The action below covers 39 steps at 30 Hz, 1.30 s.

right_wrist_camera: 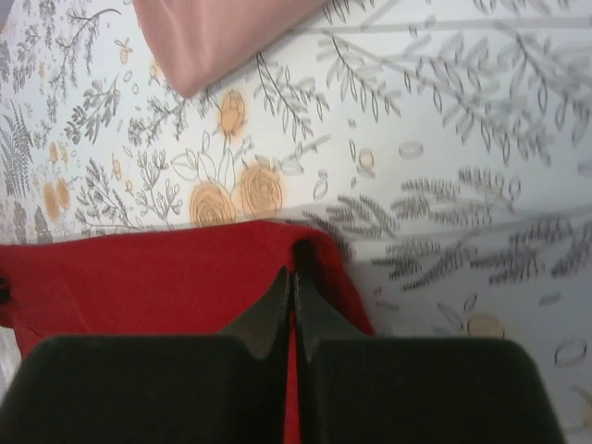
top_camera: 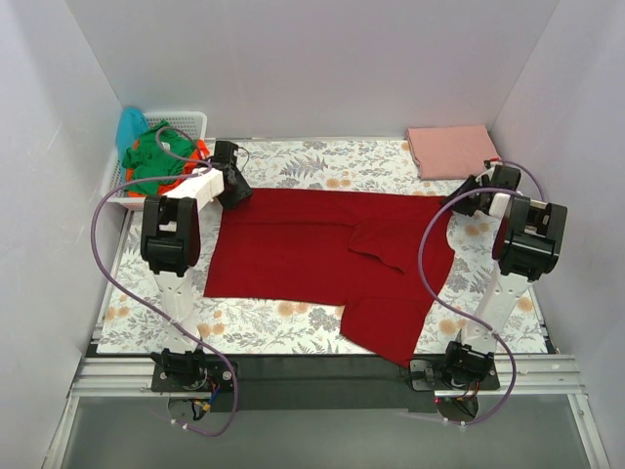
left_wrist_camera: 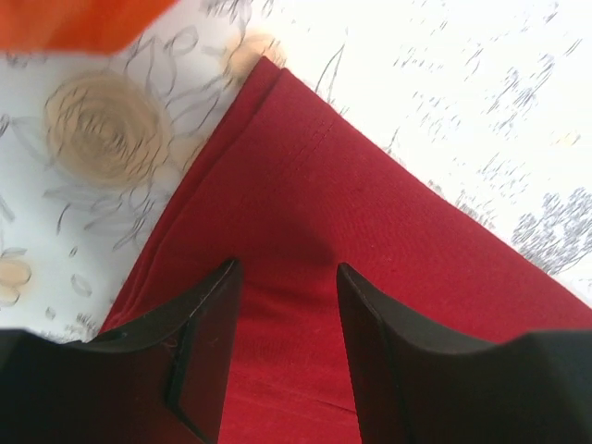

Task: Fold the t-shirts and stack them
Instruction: Fold the tshirt

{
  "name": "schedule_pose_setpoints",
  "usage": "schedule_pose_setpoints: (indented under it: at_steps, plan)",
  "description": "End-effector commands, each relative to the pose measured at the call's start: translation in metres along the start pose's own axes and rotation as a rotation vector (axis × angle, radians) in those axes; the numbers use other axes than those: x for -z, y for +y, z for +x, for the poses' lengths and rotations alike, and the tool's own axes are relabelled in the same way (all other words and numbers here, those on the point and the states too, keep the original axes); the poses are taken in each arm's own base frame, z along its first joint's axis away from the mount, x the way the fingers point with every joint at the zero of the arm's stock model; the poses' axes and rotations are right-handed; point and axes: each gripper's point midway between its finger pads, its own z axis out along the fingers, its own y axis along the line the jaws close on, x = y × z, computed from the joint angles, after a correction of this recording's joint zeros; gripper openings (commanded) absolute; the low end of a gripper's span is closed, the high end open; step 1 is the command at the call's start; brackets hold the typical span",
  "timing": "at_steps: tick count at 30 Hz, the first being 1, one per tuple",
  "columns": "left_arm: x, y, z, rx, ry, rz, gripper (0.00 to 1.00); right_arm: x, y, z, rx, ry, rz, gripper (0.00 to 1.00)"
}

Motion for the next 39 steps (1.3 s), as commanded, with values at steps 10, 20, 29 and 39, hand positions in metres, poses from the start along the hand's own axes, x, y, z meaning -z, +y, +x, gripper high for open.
schedule_pose_setpoints:
  at_steps: [10, 20, 29, 39]
  plan:
    - [-0.041, 0.015, 0.002, 0.009, 0.052, -0.079, 0.52, -0.043, 0.005, -0.065, 0.113, -0.04, -0.112, 0.1]
    - [0.042, -0.034, -0.031, 0.012, -0.046, 0.114, 0.8, 0.02, 0.044, -0.066, 0.238, -0.033, 0.036, 0.49]
    - [0.139, 0.014, 0.011, 0.038, -0.083, 0.056, 0.81, 0.12, 0.054, 0.029, 0.256, 0.038, 0.349, 0.61]
    - [0.178, 0.144, 0.122, 0.096, -0.001, -0.186, 0.75, 0.178, 0.041, 0.16, 0.212, 0.202, 0.301, 0.7]
